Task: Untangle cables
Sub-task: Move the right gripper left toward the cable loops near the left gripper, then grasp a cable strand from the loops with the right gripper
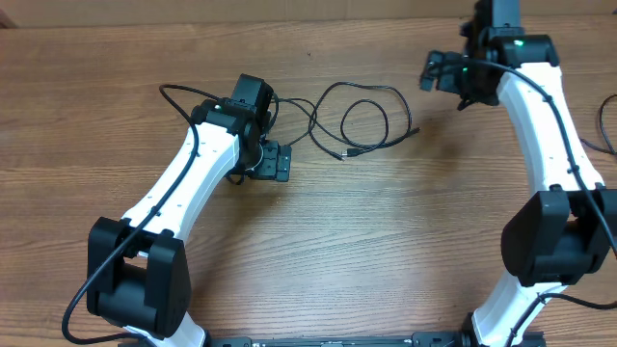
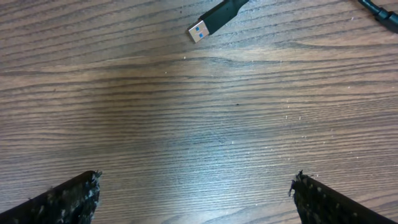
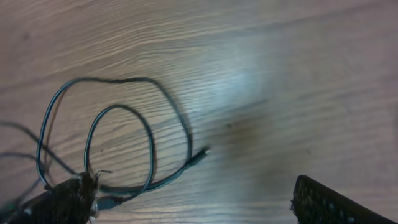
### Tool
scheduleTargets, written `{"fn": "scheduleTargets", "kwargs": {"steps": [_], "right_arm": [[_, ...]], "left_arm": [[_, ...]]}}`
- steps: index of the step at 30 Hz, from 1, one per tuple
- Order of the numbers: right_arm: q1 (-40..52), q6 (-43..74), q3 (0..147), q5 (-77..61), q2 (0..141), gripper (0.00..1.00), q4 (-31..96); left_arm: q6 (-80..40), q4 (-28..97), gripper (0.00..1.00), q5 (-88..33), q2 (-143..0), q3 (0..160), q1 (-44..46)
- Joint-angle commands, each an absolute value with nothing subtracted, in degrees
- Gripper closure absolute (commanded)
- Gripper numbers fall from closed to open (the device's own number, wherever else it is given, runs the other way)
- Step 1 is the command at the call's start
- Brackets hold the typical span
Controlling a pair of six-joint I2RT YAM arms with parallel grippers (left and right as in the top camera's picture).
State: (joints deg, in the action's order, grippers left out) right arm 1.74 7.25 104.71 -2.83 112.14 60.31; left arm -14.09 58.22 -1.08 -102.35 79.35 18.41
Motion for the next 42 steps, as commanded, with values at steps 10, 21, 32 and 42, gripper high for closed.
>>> {"fn": "scheduleTargets", "kwargs": {"steps": [10,21,32,42], "right_arm": [[1.6,-6.0,105.7,-4.7,123.7,0.00,60.4],[2.6,-12.8,105.7,-10.2,129.1,0.00,59.6],[2.9,-16.6,105.7,-12.4,131.7,0.00,59.0],[2.9,-16.6,105.7,-10.3,132.7,0.11,56.8]], "left_arm": [[-15.0,58.2,0.00,-1.3,-101.9,79.2,18.8],[-15.0,58.2,0.01,-1.5,-101.9,79.2,18.8],[-15.0,58.4,0.00,-1.5,-101.9,79.2,18.8],[-15.0,58.7,0.00,-1.5,-101.9,79.2,18.8]]}}
